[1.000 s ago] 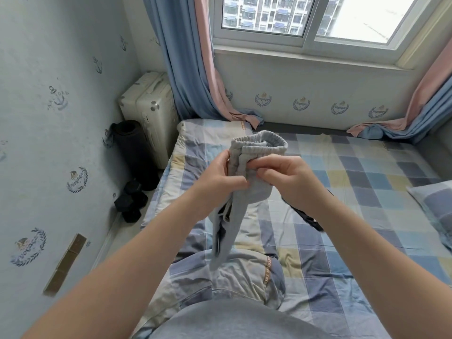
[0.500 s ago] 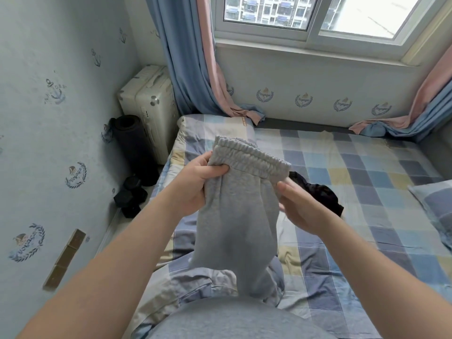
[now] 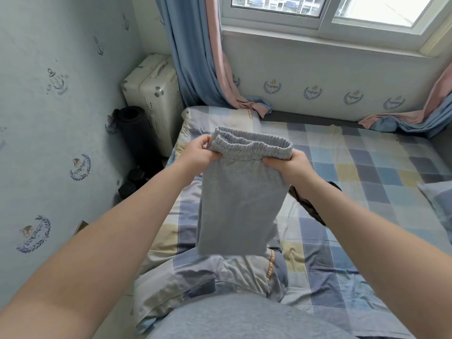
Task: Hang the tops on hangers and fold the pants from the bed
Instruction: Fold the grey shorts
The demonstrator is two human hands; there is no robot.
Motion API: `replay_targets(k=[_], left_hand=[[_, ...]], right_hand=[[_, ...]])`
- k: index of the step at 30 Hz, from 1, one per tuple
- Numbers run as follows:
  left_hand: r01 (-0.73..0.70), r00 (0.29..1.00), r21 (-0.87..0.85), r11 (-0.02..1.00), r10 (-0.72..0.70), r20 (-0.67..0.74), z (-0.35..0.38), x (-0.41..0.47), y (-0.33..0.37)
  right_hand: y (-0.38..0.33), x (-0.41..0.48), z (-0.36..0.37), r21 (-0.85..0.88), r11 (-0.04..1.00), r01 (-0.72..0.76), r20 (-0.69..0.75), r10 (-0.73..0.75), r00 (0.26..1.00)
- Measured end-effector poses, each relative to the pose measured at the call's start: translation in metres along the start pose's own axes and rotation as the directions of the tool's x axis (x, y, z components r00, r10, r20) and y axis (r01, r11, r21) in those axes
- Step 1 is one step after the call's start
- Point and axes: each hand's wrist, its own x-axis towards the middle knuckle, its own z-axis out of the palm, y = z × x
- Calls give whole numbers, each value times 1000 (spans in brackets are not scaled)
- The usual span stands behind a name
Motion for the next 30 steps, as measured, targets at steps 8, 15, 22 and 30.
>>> replay_targets(k=[8, 15, 22, 30], left_hand=[[-92, 996, 85, 992, 93, -5, -4, 3, -28], [111, 994, 375, 920, -111, -21, 1, 0, -151], [427, 865, 553, 716, -501, -21, 21, -63, -321], [569, 683, 622, 539, -731, 8, 37, -159, -400]], right_hand=[[1, -7, 5, -182, 970, 162, -26, -169, 985], [126, -26, 26, -630, 776, 7, -32, -35, 999], [290, -103, 58, -809, 542, -230, 11, 404, 915], [355, -197, 64, -825, 463, -325, 84, 670, 738]])
